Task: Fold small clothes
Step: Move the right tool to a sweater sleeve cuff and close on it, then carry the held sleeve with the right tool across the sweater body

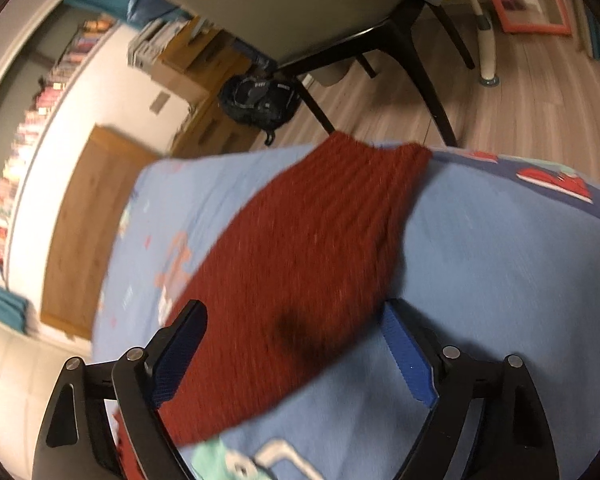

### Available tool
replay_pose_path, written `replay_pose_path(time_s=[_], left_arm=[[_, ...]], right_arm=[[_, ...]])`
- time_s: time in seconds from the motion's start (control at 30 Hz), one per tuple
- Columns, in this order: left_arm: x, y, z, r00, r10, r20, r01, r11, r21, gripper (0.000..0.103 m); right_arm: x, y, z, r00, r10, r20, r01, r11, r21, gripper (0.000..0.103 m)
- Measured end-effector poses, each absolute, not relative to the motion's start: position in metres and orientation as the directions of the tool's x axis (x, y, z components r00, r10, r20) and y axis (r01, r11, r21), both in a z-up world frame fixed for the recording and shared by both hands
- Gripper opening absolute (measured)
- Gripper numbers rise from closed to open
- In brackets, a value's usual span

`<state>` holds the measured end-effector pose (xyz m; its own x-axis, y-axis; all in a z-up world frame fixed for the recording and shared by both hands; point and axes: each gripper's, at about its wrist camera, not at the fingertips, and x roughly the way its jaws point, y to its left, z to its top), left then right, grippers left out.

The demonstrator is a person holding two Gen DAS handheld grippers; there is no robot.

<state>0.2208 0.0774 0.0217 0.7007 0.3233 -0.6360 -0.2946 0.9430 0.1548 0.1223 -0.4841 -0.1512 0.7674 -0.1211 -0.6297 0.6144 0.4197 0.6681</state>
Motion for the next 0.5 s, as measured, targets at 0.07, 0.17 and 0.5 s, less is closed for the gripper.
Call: replay_pose_path(time_s=[0.07, 0.17, 0.5], left_arm=[[0.223, 0.081, 0.019, 0.694, 0.323, -0.644, -0.306, 0.941, 0.142, 0.101], [0.223, 0.089, 0.017, 0.687, 0.328, -0.649, -0.324, 0.937, 0.13, 0.101], [0.216, 0.115, 0.017, 0.669, 0.343, -0.659, -0.383, 0.919, 0.09, 0.101]], right_arm=[[0.127, -0.49, -0.152, 0.781, -0.13, -0.61, 0.605, 0.4, 0.689, 0.085], [0.135, -0.507, -0.158, 0.796, -0.131, -0.591, 0.594, 0.359, 0.72, 0.061], [0.149, -0.522, -0.154, 0.812, -0.092, -0.576, 0.576, 0.282, 0.767, 0.009]])
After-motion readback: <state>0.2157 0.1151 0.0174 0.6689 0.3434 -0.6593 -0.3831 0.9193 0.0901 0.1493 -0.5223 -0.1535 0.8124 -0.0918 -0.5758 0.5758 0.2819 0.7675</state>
